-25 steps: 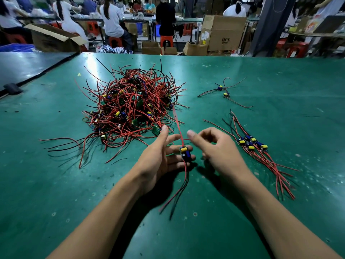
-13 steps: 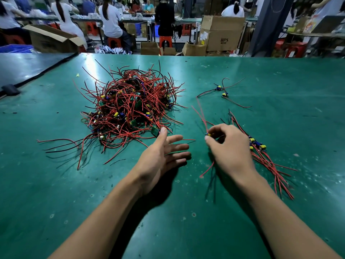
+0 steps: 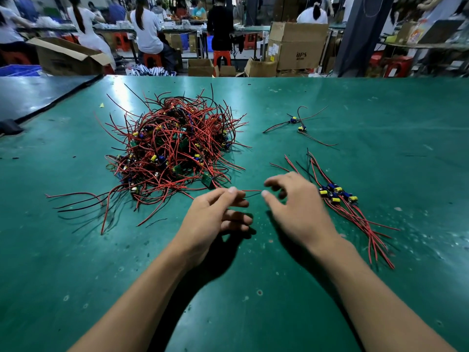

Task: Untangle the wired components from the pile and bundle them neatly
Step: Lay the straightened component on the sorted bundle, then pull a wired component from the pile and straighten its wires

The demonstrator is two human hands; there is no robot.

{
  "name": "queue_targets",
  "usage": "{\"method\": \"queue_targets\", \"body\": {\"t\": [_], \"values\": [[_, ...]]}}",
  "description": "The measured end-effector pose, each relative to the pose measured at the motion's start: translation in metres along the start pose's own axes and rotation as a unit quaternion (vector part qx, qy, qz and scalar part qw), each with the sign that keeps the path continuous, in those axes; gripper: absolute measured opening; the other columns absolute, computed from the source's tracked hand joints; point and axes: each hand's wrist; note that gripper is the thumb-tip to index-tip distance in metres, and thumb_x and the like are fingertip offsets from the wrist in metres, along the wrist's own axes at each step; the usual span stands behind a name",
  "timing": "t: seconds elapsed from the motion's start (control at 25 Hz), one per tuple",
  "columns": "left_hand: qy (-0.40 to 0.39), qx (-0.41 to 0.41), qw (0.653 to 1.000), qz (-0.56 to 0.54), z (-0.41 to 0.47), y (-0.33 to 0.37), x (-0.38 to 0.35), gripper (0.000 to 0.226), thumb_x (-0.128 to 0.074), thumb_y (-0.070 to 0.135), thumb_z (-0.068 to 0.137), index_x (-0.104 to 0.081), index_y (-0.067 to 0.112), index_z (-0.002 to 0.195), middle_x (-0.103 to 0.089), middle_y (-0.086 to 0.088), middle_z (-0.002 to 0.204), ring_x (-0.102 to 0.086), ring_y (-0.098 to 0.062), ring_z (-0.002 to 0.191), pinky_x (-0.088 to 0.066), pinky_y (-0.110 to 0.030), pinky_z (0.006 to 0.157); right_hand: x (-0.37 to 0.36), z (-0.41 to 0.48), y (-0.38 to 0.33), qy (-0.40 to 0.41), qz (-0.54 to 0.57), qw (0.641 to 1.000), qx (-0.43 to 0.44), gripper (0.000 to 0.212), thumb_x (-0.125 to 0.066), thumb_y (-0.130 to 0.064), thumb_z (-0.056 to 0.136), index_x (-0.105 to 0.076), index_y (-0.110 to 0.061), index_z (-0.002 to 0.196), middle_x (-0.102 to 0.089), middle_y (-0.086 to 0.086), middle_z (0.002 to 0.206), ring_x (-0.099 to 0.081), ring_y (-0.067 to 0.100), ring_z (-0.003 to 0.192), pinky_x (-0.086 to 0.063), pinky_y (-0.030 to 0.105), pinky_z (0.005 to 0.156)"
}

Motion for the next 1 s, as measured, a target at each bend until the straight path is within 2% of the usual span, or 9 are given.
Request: {"method": "queue_targets", "body": {"t": [0.12, 0.24, 0.36, 0.4, 0.48, 0.56, 0.68, 0.84, 1.0], "values": [[0.090, -0.123, 0.974, 0.168, 0.003, -0.001, 0.011, 0.009, -0.061, 0.008, 0.094, -0.068, 0.010, 0.098, -0.069, -0.012, 0.080, -0.060, -0.016, 0.050, -0.048, -0.024, 0.047, -0.014, -0.004, -0.003, -0.072, 0.021, 0.997, -0.006, 0.021, -0.071, -0.032, 0.088, -0.074, -0.023, 0.107, -0.067, -0.001, 0.101, -0.063, 0.014, 0.089, -0.050, 0.031, 0.089], [0.156, -0.216, 0.903, 0.338, 0.009, 0.001, 0.024, 0.020, -0.065, 0.011, 0.089, -0.069, 0.022, 0.105, -0.068, 0.001, 0.094, -0.057, -0.011, 0.061, -0.050, -0.023, 0.066, -0.010, -0.001, 0.005, -0.041, 0.018, 0.998, -0.052, 0.016, -0.068, -0.033, 0.089, -0.075, -0.025, 0.100, -0.070, -0.001, 0.099, -0.064, 0.016, 0.092, -0.050, 0.032, 0.089], [0.095, -0.203, 0.827, 0.516, 0.016, 0.001, 0.027, 0.043, -0.062, 0.013, 0.089, -0.059, 0.024, 0.131, -0.048, 0.002, 0.140, -0.061, -0.017, 0.099, -0.045, -0.022, 0.096, -0.008, -0.002, 0.007, -0.023, -0.030, 0.994, -0.098, 0.019, -0.064, -0.040, 0.090, -0.074, -0.025, 0.097, -0.072, -0.003, 0.097, -0.065, 0.021, 0.090, -0.052, 0.034, 0.083], [0.067, -0.184, 0.804, 0.562, 0.017, 0.000, 0.026, 0.044, -0.060, 0.015, 0.090, -0.057, 0.025, 0.133, -0.043, 0.004, 0.147, -0.055, -0.019, 0.118, -0.039, -0.025, 0.104, -0.007, -0.002, 0.006, -0.012, -0.051, 0.992, -0.113, 0.023, -0.061, -0.044, 0.091, -0.074, -0.026, 0.097, -0.072, -0.003, 0.096, -0.065, 0.023, 0.090, -0.053, 0.034, 0.079], [0.038, -0.189, 0.776, 0.600, 0.016, -0.001, 0.025, 0.034, -0.056, 0.016, 0.091, -0.064, 0.022, 0.124, -0.050, 0.006, 0.141, -0.049, -0.017, 0.125, -0.035, -0.024, 0.100, -0.004, -0.003, 0.005, 0.004, -0.077, 0.989, -0.129, 0.030, -0.056, -0.050, 0.094, -0.073, -0.025, 0.098, -0.072, -0.002, 0.095, -0.065, 0.027, 0.089, -0.052, 0.034, 0.075], [0.034, -0.219, 0.775, 0.591, 0.013, -0.001, 0.024, 0.021, -0.055, 0.015, 0.091, -0.070, 0.017, 0.106, -0.062, 0.003, 0.119, -0.057, -0.021, 0.110, -0.042, -0.030, 0.093, -0.001, -0.004, 0.004, 0.007, -0.095, 0.987, -0.129, 0.032, -0.054, -0.052, 0.095, -0.072, -0.025, 0.098, -0.072, -0.001, 0.096, -0.065, 0.028, 0.089, -0.050, 0.034, 0.073], [0.038, -0.238, 0.782, 0.574, 0.013, -0.002, 0.026, 0.008, -0.059, 0.015, 0.090, -0.067, 0.012, 0.088, -0.060, -0.001, 0.095, -0.058, -0.025, 0.091, -0.047, -0.037, 0.079, 0.000, -0.006, 0.001, -0.007, -0.117, 0.987, -0.113, 0.031, -0.054, -0.049, 0.095, -0.072, -0.024, 0.100, -0.071, -0.001, 0.100, -0.064, 0.028, 0.092, -0.047, 0.033, 0.072], [0.018, -0.251, 0.773, 0.582, 0.011, -0.004, 0.028, 0.008, -0.057, 0.015, 0.093, -0.063, 0.009, 0.092, -0.056, -0.005, 0.094, -0.055, -0.027, 0.090, -0.045, -0.038, 0.079, 0.001, -0.006, -0.002, -0.020, -0.113, 0.987, -0.109, 0.028, -0.055, -0.046, 0.095, -0.072, -0.025, 0.102, -0.071, -0.002, 0.103, -0.064, 0.026, 0.094, -0.047, 0.033, 0.074], [0.042, -0.353, 0.787, 0.505, 0.004, 0.001, 0.023, 0.004, -0.062, 0.006, 0.092, -0.066, 0.004, 0.091, -0.060, -0.006, 0.089, -0.057, -0.023, 0.082, -0.045, -0.033, 0.076, -0.002, -0.010, -0.006, -0.036, -0.076, 0.993, -0.082, 0.025, -0.059, -0.044, 0.093, -0.073, -0.024, 0.100, -0.071, -0.002, 0.101, -0.065, 0.024, 0.094, -0.052, 0.036, 0.082]]}}
Point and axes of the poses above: each hand's wrist, its own z-axis towards the middle knuckle, its own x-axis out of the back of the hand, y = z × x
